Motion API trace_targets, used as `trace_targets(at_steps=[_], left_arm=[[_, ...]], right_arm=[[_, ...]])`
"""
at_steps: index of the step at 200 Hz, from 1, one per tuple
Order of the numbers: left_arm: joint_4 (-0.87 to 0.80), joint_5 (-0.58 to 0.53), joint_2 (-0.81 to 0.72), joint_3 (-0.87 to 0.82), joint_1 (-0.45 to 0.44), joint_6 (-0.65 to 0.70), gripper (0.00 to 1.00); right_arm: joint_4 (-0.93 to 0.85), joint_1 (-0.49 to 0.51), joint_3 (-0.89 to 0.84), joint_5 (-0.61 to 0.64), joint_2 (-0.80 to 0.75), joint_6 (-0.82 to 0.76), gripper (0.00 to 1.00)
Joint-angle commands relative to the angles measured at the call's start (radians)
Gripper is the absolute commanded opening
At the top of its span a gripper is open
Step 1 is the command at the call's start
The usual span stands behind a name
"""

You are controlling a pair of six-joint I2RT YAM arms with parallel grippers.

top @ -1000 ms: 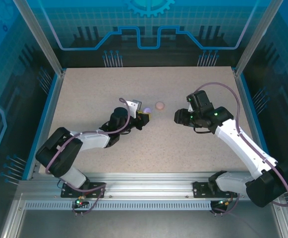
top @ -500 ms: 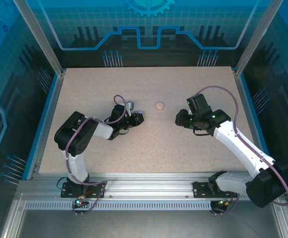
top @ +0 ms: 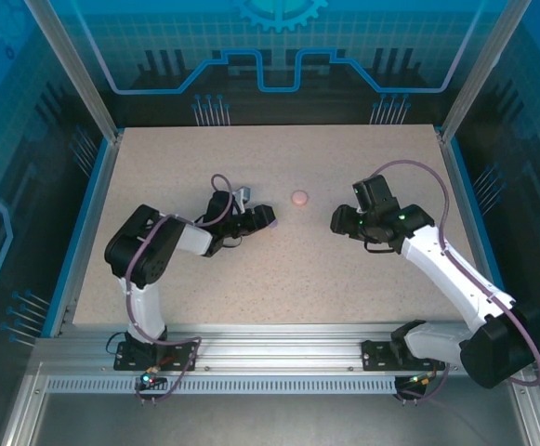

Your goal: Insert the wireless bluetooth earbuds into the charging case

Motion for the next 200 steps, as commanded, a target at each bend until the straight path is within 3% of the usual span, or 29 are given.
trace_targets(at_steps=[1, 6, 8, 12, 46, 63, 85, 114, 147, 176, 200], left_arm=[[-0.185, -0.068, -0.08, -0.031, 0.053, 0.013, 0.83], [-0.217, -0.078, -0.11, -0.039, 0.062, 0.017, 0.89], [-0.229, -0.087, -0.12, -0.043, 0.065, 0.019, 0.96], [-0.256, -0.098, -0.152, -0.049, 0.07, 0.025, 0.98], [-0.504, -0.212, -0.433, -0.072, 0.109, 0.135, 0.99], [-0.56, -0.334, -0.565, -0.097, 0.111, 0.181, 0.99], [-0.528, -0.495, -0.716, -0.158, 0.111, 0.304, 0.99], [-0.341, -0.696, -0.864, -0.292, 0.111, 0.541, 0.99], [-0.275, -0.808, -0.87, -0.343, 0.133, 0.779, 0.99], [-0.163, -0.776, -0.796, -0.392, 0.21, 0.776, 0.99], [-0.024, -0.752, -0.678, -0.429, 0.239, 0.791, 0.99]], right_arm=[[-0.02, -0.03, 0.037, 0.022, -0.018, 0.003, 0.81], [-0.027, -0.035, 0.039, 0.031, -0.02, 0.002, 0.9], [-0.029, -0.038, 0.042, 0.034, -0.022, 0.0, 0.94], [-0.032, -0.046, 0.043, 0.04, -0.027, -0.003, 1.0], [-0.045, -0.132, 0.056, 0.081, -0.055, -0.039, 1.0], [-0.041, -0.171, 0.062, 0.159, -0.053, -0.061, 1.0], [0.029, -0.199, 0.034, 0.318, -0.041, -0.105, 1.0], [0.346, -0.207, -0.135, 0.541, -0.025, -0.27, 1.0], [0.65, -0.227, -0.286, 0.587, 0.058, -0.443, 1.0], [1.03, -0.237, -0.44, 0.511, 0.121, -0.554, 1.0], [1.208, -0.254, -0.509, 0.426, 0.193, -0.599, 1.0]])
